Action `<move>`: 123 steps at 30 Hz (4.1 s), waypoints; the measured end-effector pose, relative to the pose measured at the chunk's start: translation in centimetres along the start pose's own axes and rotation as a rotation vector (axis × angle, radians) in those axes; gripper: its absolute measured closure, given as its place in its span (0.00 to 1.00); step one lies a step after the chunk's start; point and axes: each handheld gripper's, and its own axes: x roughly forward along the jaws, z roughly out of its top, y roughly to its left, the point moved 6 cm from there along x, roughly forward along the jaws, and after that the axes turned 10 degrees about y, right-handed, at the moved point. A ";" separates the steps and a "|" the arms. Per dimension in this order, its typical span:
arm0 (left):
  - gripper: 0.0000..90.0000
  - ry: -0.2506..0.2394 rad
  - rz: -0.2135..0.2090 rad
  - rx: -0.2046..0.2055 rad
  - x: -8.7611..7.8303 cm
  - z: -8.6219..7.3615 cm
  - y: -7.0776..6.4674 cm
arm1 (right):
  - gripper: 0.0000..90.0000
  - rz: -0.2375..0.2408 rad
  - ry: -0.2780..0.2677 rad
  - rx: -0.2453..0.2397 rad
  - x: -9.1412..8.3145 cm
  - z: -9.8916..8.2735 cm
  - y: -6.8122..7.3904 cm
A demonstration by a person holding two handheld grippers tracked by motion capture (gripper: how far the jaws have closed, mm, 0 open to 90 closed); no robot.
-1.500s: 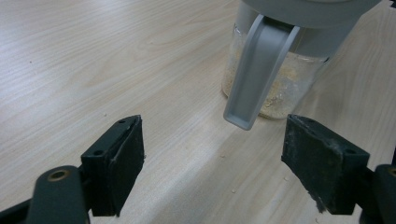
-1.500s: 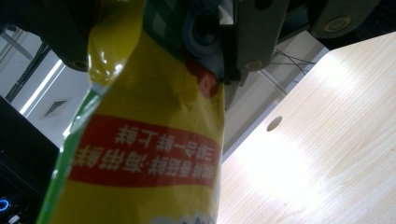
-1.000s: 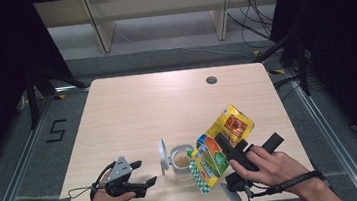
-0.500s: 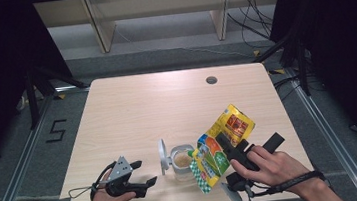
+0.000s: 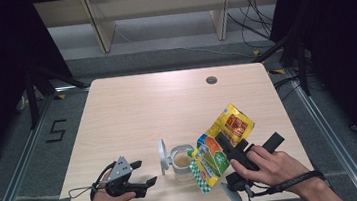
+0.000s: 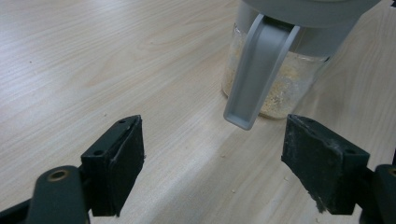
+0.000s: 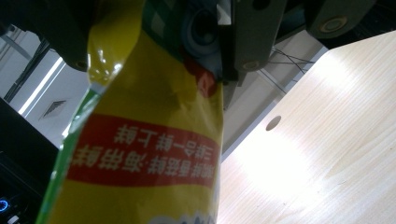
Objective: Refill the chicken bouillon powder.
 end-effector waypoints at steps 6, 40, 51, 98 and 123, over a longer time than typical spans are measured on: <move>0.23 0.002 0.014 0.019 -0.1 0.0 0.2 | 0.68 -0.008 0.004 0.007 0.0 0.0 0.1; 0.23 0.003 0.009 0.023 -0.1 0.0 0.2 | 0.69 -0.005 -0.008 0.036 0.0 0.1 0.3; 0.23 -0.006 0.011 0.002 0.1 0.0 0.1 | 0.69 0.003 0.000 -0.011 0.0 0.0 0.2; 0.23 -0.002 0.010 -0.007 0.0 0.0 0.0 | 0.70 0.008 -0.007 -0.013 0.0 0.1 0.3; 0.23 0.016 0.018 0.018 0.0 -0.1 0.3 | 0.71 0.008 -0.011 -0.018 0.0 0.2 0.2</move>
